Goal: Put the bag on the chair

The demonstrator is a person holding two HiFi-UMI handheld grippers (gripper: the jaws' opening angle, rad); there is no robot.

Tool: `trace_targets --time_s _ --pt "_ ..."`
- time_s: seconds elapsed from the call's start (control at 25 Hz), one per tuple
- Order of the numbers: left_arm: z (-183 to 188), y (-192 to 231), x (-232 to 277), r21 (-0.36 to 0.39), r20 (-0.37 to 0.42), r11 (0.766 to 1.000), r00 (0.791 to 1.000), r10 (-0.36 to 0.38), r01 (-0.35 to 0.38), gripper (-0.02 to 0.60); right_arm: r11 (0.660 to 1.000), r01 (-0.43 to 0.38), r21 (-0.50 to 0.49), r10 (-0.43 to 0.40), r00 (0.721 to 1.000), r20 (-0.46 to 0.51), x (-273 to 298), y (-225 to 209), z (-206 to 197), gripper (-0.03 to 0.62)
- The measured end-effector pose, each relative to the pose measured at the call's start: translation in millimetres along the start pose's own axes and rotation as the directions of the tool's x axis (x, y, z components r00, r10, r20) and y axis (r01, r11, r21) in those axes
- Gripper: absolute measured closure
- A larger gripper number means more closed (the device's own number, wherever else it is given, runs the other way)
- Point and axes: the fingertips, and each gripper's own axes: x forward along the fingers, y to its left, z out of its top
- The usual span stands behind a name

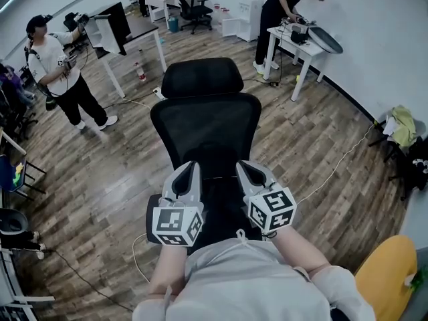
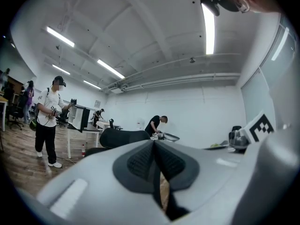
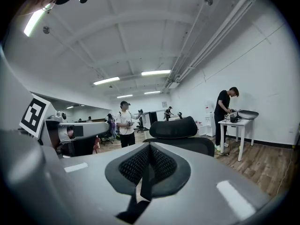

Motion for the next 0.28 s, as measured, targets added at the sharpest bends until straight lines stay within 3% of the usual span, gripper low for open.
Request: trace_targets --time_s 0.28 --pt "-2.3 8.4 -0.4 -0.008 -0.001 1.000 1.000 0.002 -0.002 0.575 1.000 -0.015 -0.003 0.015 1.000 -0.010 8.5 10.5 -6.8 0.597"
